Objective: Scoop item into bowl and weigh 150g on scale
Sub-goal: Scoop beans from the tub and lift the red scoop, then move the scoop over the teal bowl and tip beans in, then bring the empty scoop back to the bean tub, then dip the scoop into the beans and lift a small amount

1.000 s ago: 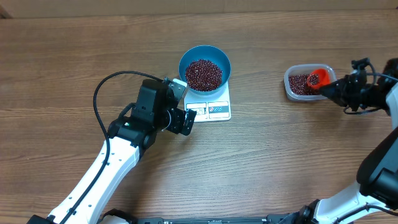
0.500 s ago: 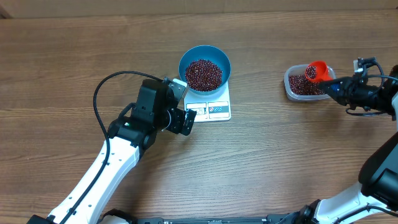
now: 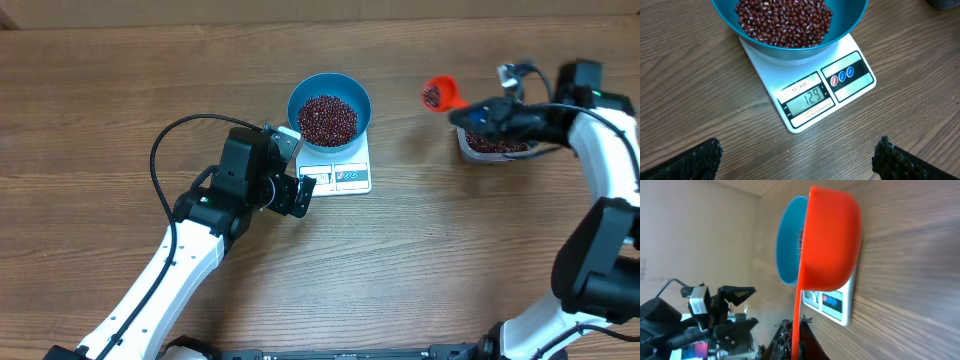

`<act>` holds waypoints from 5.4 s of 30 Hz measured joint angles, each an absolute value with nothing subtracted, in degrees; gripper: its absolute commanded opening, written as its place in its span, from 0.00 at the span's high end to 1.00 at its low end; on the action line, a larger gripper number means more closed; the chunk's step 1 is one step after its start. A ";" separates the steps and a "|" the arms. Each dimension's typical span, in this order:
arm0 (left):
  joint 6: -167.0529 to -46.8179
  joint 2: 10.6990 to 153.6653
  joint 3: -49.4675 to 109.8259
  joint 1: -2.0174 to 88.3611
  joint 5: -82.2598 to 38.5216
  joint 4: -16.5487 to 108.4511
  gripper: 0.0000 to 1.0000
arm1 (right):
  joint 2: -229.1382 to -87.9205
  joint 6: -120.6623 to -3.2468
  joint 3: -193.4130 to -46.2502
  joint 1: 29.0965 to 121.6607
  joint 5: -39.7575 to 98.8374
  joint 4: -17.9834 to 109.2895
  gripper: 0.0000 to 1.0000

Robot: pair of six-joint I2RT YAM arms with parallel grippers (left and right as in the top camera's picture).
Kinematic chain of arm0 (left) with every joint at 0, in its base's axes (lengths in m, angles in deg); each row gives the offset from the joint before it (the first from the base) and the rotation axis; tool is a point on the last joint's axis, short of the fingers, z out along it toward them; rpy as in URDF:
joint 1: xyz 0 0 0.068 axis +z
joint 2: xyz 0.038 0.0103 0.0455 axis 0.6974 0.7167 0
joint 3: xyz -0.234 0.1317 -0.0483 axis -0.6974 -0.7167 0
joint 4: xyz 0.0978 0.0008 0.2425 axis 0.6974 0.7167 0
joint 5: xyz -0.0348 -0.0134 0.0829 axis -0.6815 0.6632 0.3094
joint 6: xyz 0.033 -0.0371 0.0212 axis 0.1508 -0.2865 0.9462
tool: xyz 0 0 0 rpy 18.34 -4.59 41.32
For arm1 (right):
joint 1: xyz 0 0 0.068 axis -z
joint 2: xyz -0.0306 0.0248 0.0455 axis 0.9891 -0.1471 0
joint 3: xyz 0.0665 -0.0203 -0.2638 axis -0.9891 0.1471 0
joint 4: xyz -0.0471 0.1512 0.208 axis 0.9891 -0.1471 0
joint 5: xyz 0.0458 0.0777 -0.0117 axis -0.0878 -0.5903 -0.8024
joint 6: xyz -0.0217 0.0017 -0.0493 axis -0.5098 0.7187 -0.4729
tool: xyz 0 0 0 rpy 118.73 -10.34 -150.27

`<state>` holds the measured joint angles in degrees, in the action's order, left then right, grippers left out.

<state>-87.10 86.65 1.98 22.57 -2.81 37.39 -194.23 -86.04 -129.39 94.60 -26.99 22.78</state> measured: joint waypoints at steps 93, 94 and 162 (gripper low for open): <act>-87.08 86.65 1.98 22.57 -2.81 37.39 0.01 | -194.34 -87.94 -146.18 49.58 47.52 24.88 0.96; -87.08 86.65 1.98 22.57 -2.81 37.39 0.00 | -194.34 -87.96 -146.18 49.58 47.52 24.88 0.96; -87.10 86.65 1.98 22.57 -2.81 37.42 0.00 | -200.75 -86.70 -134.64 97.47 24.70 16.20 0.96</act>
